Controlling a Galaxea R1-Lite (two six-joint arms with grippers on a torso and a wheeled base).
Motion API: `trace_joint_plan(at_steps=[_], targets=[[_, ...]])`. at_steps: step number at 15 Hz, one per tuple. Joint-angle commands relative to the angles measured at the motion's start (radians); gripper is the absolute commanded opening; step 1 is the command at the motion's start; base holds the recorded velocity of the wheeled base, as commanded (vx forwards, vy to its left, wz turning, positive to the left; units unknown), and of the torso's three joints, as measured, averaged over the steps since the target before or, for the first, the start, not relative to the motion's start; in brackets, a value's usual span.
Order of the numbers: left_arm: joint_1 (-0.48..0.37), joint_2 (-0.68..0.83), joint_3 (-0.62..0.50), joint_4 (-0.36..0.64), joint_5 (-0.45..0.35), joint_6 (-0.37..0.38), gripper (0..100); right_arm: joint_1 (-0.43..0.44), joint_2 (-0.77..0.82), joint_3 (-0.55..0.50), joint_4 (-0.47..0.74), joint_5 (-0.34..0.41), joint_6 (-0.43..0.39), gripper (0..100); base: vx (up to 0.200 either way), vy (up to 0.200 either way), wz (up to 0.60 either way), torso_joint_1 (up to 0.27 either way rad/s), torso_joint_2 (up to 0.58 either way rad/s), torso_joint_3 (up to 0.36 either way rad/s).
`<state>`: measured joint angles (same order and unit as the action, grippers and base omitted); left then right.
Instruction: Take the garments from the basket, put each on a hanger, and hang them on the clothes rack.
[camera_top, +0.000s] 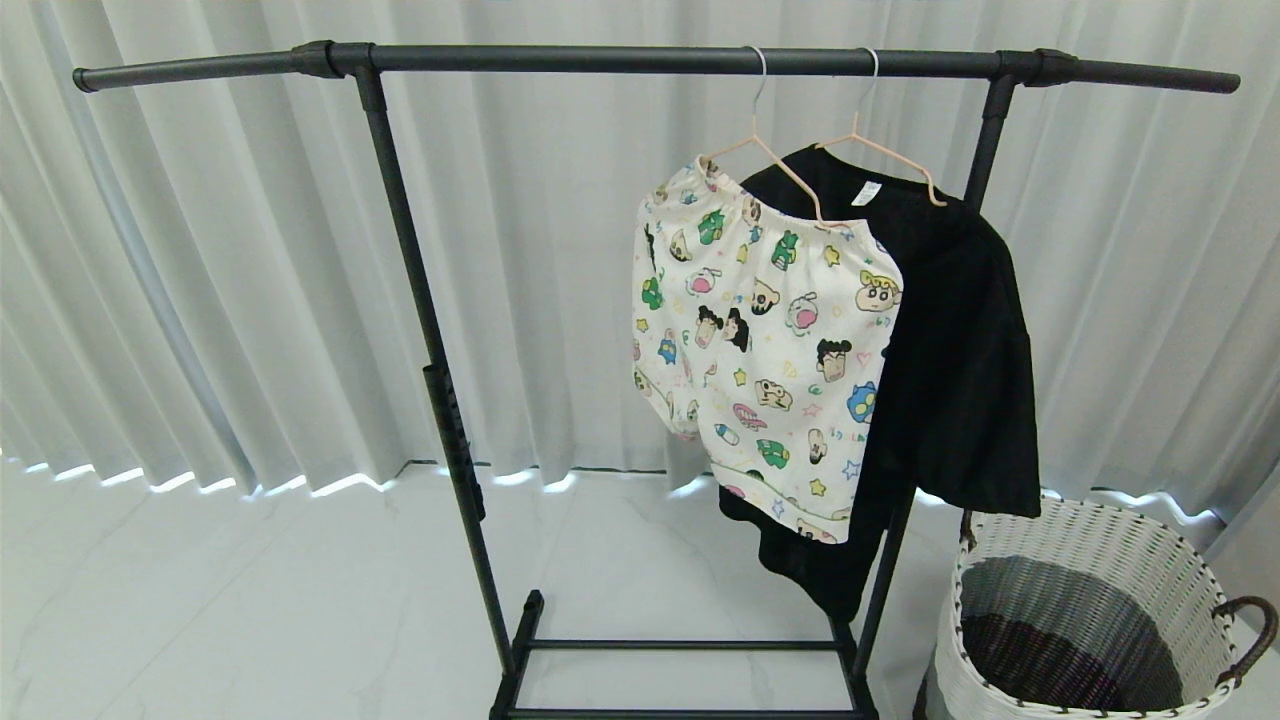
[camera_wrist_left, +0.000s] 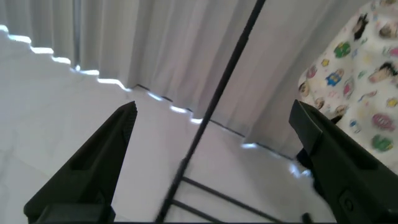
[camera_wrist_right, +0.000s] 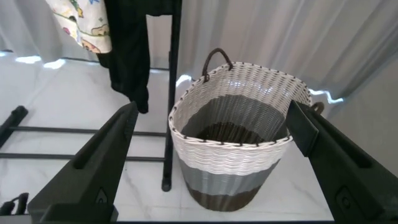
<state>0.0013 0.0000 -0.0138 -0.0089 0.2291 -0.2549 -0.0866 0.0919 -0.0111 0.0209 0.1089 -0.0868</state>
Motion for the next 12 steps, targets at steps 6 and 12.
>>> trace_joint_plan(at_steps=[6,12], targets=[[0.002,0.0,0.003,-0.013,-0.126,0.259,100,0.088,-0.09,-0.001,0.005,0.0,0.033,100,0.0,0.0,0.0,0.0,0.0,0.0],[0.002,0.0,0.005,-0.016,-0.152,0.227,100,0.087,-0.09,0.011,-0.033,-0.144,0.13,100,0.0,0.0,0.0,0.0,0.0,0.0]])
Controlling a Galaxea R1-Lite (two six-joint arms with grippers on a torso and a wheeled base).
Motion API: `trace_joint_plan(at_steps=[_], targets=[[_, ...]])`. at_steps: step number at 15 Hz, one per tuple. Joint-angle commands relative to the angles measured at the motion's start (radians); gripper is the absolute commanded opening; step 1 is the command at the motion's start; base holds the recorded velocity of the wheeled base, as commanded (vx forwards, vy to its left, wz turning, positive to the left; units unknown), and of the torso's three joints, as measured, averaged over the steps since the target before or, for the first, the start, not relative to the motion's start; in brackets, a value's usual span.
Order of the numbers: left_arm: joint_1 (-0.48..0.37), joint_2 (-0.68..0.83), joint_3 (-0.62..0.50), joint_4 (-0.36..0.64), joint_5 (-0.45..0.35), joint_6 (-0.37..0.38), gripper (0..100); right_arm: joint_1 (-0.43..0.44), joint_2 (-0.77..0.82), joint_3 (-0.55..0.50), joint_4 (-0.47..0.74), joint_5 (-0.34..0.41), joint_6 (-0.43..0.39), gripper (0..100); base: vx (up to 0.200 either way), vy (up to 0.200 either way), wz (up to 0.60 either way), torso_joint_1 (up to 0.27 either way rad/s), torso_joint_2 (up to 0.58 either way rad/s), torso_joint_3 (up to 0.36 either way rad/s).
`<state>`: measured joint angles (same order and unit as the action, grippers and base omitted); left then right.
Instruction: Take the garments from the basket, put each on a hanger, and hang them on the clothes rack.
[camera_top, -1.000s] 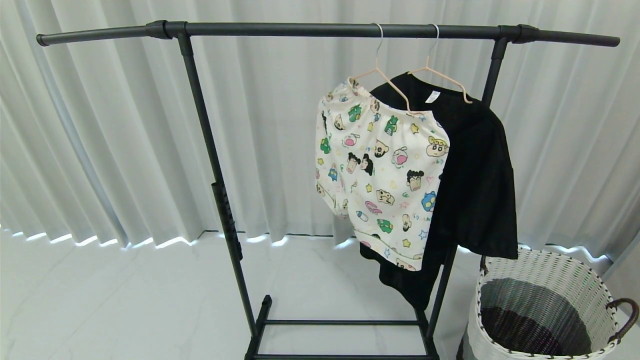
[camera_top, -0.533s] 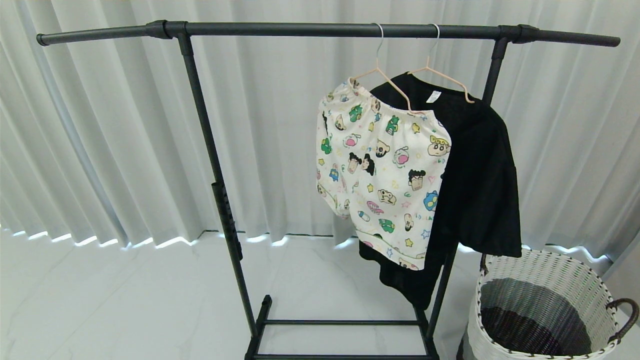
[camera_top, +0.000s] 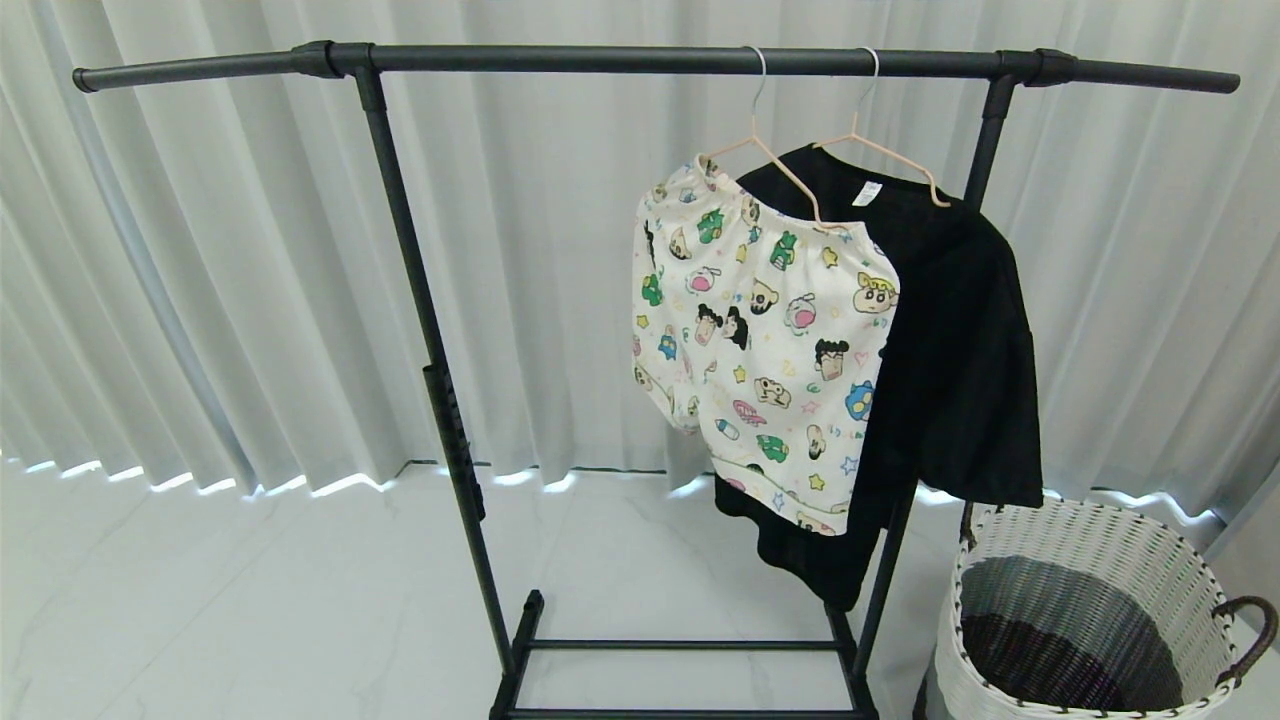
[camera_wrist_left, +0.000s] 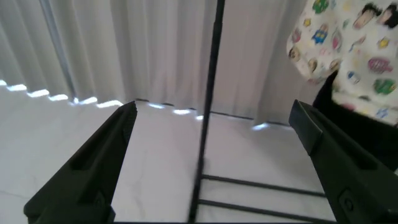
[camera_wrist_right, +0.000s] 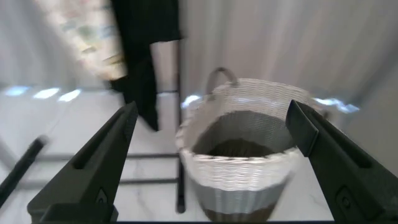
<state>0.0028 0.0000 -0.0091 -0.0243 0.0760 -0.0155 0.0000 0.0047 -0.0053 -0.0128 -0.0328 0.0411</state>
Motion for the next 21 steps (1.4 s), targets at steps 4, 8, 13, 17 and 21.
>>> trace_joint_plan(at_steps=[4,8,13,17,21], targets=[[0.0,0.0,-0.008,-0.002,0.008,-0.3,100,0.0,-0.003,0.005,-0.001,0.027,0.002,100,0.0,0.0,0.0,0.0,0.0,0.0],[0.0,0.0,-0.011,-0.006,0.111,-0.477,100,0.0,-0.003,0.005,0.002,0.086,-0.012,100,0.0,0.0,0.0,0.0,0.0,0.0],[0.002,0.012,0.009,-0.048,0.09,0.279,100,0.0,-0.003,0.005,0.007,0.1,-0.02,100,0.0,0.0,0.0,0.0,0.0,0.0],[-0.001,0.0,0.009,-0.034,0.034,0.109,100,0.0,-0.003,0.005,0.007,0.1,-0.018,100,0.0,0.0,0.0,0.0,0.0,0.0],[-0.007,0.023,0.009,0.026,-0.035,0.062,100,0.0,-0.003,0.005,0.007,0.109,-0.013,100,0.0,0.0,0.0,0.0,0.0,0.0]])
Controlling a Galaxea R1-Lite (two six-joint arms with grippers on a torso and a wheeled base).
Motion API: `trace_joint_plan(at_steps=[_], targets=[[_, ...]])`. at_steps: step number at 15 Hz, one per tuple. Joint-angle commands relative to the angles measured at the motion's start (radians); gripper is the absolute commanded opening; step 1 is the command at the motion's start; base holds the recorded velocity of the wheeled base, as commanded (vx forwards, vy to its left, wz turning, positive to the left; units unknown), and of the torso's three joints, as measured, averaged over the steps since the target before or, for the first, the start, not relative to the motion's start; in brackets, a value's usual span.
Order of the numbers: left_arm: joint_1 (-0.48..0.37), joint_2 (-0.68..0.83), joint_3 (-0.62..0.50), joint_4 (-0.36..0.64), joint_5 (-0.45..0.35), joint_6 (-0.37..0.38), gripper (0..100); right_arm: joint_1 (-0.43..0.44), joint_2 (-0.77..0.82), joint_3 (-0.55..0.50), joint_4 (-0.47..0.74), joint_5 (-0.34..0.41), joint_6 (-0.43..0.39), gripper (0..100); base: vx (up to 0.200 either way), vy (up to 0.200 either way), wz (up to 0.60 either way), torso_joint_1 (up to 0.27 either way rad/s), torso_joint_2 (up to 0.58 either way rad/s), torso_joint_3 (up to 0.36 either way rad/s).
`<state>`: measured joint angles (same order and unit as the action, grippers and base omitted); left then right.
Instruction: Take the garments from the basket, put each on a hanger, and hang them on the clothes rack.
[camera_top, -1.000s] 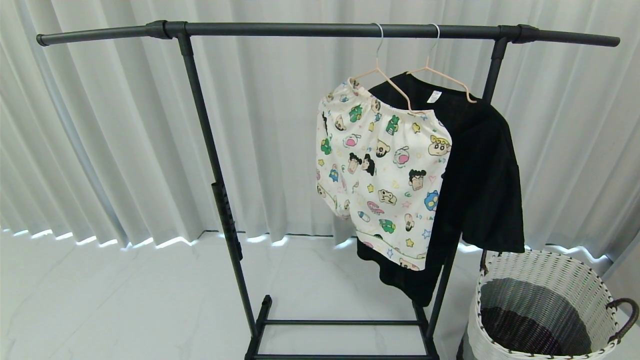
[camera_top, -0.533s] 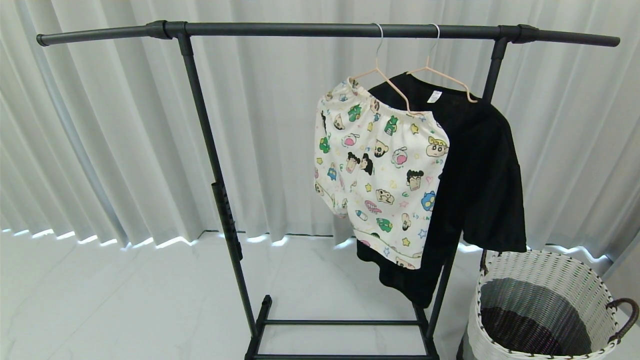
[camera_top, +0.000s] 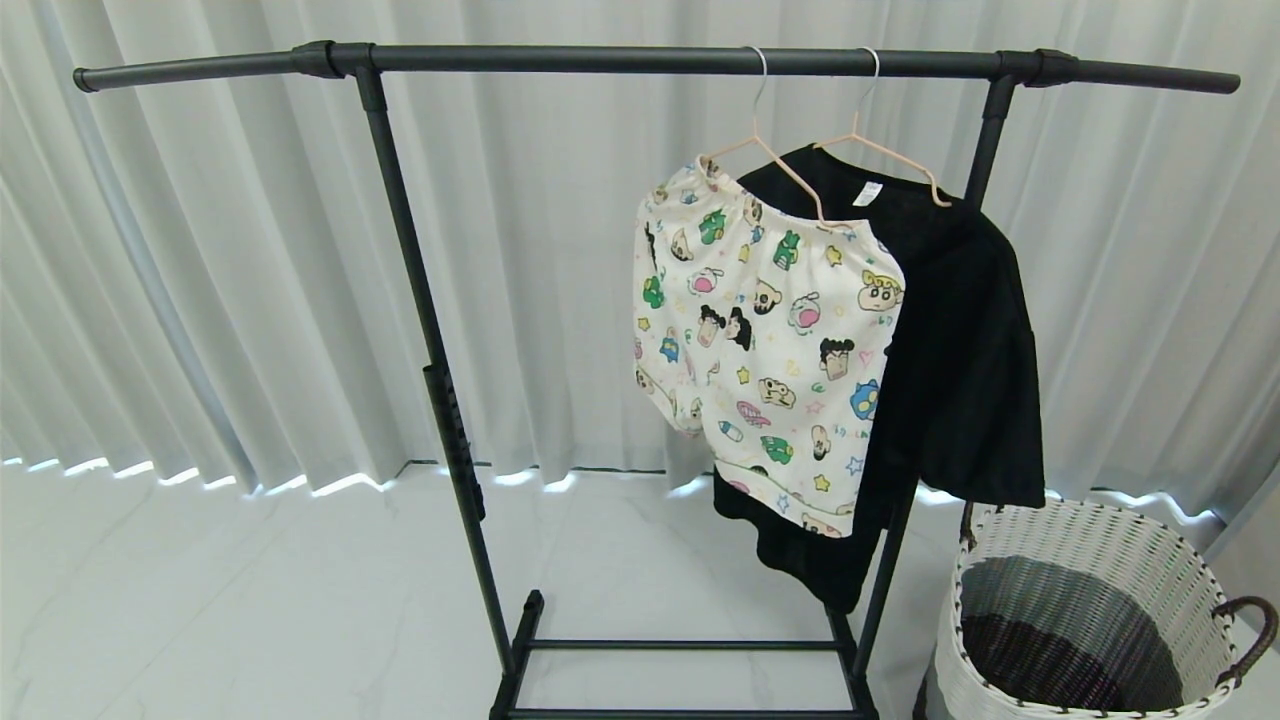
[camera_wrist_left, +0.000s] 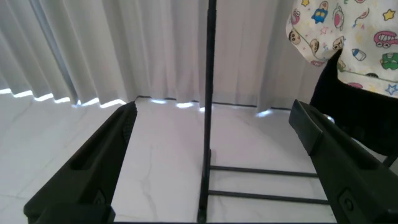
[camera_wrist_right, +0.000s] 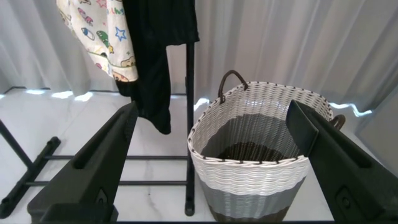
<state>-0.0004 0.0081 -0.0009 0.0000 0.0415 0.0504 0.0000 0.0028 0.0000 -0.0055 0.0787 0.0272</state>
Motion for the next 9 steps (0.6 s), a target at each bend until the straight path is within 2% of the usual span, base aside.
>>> trace_joint_plan(at_steps=[1,3,9], targets=[[-0.004,0.015,0.001,0.002,0.0,-0.011,100,0.0,-0.001,0.0,-0.001,0.003,0.0,100,0.0,0.0,0.0,0.0,0.0,0.0],[0.002,-0.008,0.001,-0.005,0.006,-0.057,100,0.002,-0.001,0.0,-0.007,-0.004,0.002,100,0.0,0.0,0.0,0.0,0.0,0.0],[0.002,-0.008,0.001,-0.005,0.006,-0.055,100,0.002,-0.001,0.0,-0.007,-0.002,0.026,100,0.0,0.0,0.0,0.0,0.0,0.0]])
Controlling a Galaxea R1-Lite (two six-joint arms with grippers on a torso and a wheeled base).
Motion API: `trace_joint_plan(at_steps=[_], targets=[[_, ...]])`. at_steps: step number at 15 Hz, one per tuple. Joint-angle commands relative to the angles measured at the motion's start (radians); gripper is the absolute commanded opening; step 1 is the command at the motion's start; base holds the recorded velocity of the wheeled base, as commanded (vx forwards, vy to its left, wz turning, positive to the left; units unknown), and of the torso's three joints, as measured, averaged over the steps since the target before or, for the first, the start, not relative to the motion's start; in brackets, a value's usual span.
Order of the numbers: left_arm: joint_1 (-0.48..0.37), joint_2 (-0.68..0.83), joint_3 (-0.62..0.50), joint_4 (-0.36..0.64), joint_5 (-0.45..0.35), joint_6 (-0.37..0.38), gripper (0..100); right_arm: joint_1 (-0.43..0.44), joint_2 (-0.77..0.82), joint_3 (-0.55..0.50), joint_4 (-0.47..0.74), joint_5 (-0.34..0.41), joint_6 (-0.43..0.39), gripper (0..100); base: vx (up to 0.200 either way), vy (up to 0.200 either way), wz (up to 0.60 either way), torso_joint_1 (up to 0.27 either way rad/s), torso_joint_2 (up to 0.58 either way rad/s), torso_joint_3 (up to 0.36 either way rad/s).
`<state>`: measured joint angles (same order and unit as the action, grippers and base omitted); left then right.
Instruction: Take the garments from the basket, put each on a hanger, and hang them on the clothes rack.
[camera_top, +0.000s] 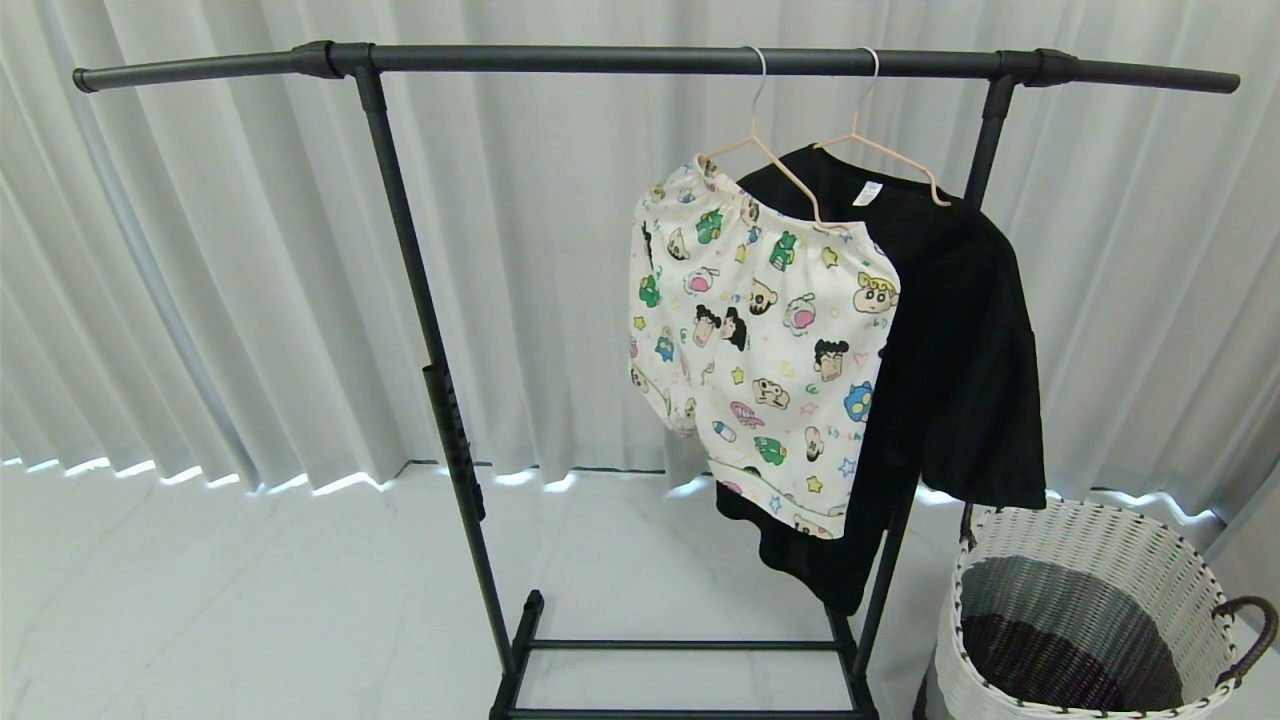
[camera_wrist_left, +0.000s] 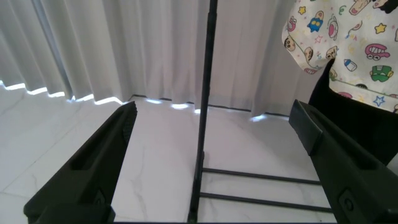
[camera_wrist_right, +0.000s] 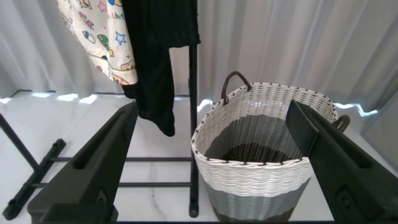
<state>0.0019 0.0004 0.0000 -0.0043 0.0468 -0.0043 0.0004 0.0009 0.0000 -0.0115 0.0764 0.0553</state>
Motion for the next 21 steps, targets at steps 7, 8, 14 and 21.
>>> trace_joint_plan(at_steps=[7,8,14,21], targets=[[0.0,0.0,0.0,0.0,0.001,0.0,100,0.0,0.001,0.0,0.002,0.002,0.034,100,0.0,0.0,0.0,0.0,0.0,0.0],[0.0,0.0,0.0,0.0,0.001,0.0,100,0.0,0.001,-0.005,0.019,-0.001,-0.006,100,0.0,0.0,0.0,0.0,0.0,0.0],[0.001,0.0,0.0,0.0,0.001,0.0,100,0.0,0.001,-0.003,0.053,-0.19,0.014,100,0.0,0.0,0.0,0.0,0.0,0.0],[0.0,0.0,0.0,0.0,0.001,0.0,100,0.001,0.001,-0.003,0.053,-0.191,0.028,100,0.0,0.0,0.0,0.0,0.0,0.0]])
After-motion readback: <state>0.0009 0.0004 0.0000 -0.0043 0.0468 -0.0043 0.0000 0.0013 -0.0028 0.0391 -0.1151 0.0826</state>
